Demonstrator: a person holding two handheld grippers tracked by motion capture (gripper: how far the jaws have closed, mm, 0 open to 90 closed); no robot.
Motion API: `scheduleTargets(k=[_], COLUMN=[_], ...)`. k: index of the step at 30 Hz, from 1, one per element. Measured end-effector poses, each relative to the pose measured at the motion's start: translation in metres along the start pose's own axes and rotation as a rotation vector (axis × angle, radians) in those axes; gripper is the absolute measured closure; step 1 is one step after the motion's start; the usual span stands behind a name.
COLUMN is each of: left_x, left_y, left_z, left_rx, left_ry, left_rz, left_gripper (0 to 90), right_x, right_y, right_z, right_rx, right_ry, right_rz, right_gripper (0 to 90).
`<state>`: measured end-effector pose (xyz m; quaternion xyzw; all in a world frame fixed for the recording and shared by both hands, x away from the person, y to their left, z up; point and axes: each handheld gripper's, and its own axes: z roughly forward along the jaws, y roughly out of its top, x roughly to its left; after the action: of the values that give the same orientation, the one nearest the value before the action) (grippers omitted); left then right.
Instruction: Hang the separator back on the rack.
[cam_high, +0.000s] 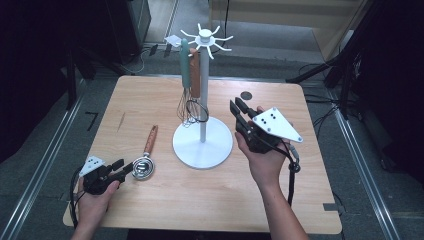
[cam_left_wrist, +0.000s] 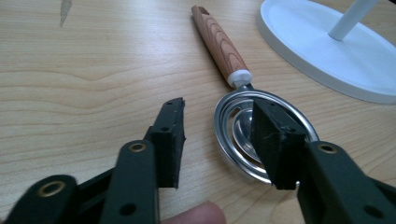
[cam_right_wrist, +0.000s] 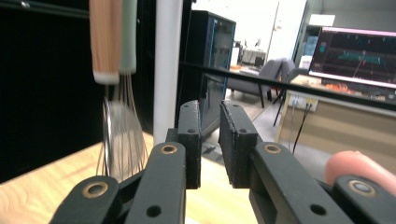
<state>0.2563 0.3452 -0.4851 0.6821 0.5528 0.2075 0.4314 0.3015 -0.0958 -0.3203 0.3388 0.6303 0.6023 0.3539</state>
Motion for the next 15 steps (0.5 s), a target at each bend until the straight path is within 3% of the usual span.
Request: scheduleTargets(k=[6,10,15], left_x=[-0.001,-0.002,-0.002], left_y=[0.000,0.001,0.001], left_z=[0.001,0.003,0.004], left_rx=[0.006,0.023,0.050], left_ry=[-0.025,-0.017,-0.056], left_rz=[0.008,0.010,0.028], left_gripper=[64.7,66.5,65.9], right_x=[-0.007,-0.010,-0.015], right_y=[-0.031,-0.053,-0.081], right_z=[-0.013,-0.023,-0.038], right_rx=[0.073,0.114,0.169], right_ry=[-0.021,-0.025,-0.026], right_rz=[0.028,0.043,0.064], right_gripper=[71.1,67.3,64.7])
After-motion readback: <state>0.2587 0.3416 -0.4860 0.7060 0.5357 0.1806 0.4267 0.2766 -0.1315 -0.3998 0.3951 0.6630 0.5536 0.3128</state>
